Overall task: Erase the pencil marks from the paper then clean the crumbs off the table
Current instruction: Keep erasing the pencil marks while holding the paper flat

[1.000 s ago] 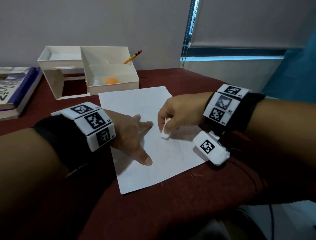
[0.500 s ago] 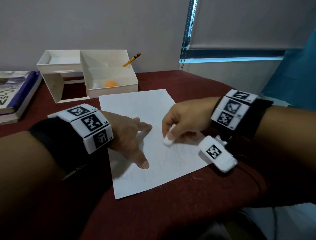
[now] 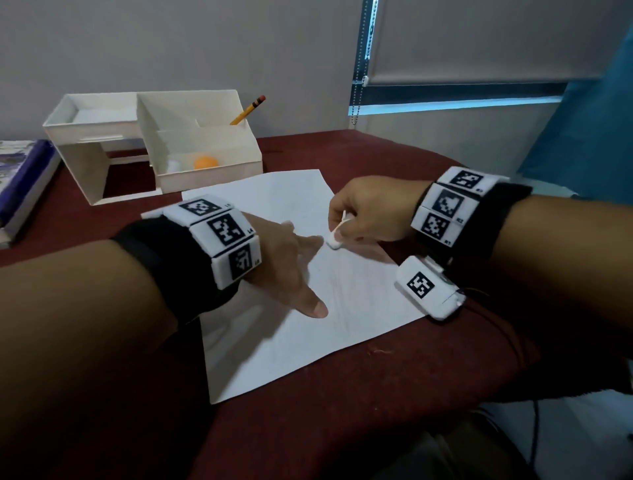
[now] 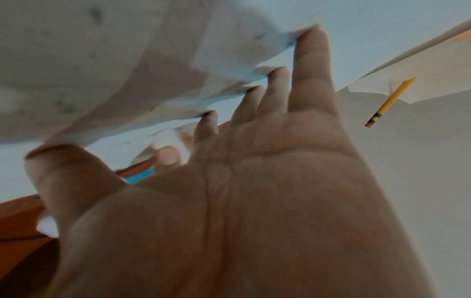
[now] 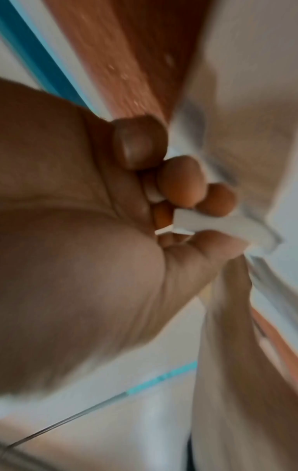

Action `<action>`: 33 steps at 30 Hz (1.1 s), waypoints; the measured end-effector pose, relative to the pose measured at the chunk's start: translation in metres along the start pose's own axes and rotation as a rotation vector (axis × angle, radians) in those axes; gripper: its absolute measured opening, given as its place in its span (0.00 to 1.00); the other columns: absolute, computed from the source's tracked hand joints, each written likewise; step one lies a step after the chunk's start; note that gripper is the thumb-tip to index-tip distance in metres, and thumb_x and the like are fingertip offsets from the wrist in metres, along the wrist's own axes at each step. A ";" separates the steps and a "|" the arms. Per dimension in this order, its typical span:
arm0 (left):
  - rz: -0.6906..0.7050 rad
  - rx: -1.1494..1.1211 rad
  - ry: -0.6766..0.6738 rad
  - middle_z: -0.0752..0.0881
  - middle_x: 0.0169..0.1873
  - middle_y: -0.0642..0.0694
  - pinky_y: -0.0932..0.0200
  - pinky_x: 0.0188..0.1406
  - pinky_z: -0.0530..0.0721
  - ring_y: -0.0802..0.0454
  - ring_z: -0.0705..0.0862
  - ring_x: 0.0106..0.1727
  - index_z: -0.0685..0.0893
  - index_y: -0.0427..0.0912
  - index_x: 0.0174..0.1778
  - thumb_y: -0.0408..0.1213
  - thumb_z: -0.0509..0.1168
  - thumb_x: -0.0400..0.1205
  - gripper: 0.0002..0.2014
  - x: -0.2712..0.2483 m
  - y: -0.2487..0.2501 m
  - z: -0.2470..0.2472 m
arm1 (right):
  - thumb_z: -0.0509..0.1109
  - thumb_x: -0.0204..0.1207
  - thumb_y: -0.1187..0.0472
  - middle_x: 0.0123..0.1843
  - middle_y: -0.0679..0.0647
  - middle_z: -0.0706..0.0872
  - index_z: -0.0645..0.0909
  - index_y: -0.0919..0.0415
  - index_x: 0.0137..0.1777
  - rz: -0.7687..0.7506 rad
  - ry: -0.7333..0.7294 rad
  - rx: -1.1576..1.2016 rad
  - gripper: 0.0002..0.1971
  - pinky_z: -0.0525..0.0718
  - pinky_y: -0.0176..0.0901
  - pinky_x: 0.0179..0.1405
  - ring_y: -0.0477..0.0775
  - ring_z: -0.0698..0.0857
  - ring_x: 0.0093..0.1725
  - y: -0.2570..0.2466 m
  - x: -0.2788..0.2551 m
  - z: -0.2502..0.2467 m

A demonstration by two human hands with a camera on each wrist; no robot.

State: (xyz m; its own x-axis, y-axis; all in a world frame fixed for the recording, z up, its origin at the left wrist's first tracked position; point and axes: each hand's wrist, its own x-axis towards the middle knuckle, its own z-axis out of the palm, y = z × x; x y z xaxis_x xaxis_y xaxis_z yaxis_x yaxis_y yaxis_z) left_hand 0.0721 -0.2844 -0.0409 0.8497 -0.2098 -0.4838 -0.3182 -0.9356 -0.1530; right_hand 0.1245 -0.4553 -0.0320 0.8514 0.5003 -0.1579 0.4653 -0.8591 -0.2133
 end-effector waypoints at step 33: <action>0.003 -0.022 -0.022 0.44 0.87 0.48 0.37 0.79 0.62 0.42 0.61 0.84 0.41 0.76 0.80 0.77 0.65 0.65 0.53 0.003 0.000 0.000 | 0.78 0.75 0.49 0.28 0.43 0.88 0.88 0.50 0.47 -0.060 -0.230 0.079 0.06 0.82 0.33 0.33 0.40 0.85 0.27 -0.013 -0.005 0.005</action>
State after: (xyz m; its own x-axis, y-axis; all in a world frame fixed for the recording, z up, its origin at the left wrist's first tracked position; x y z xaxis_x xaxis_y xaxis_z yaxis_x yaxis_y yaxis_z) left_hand 0.0749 -0.2854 -0.0421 0.8393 -0.2069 -0.5027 -0.3113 -0.9410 -0.1324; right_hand 0.1130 -0.4467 -0.0330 0.7411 0.5694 -0.3558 0.4854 -0.8205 -0.3020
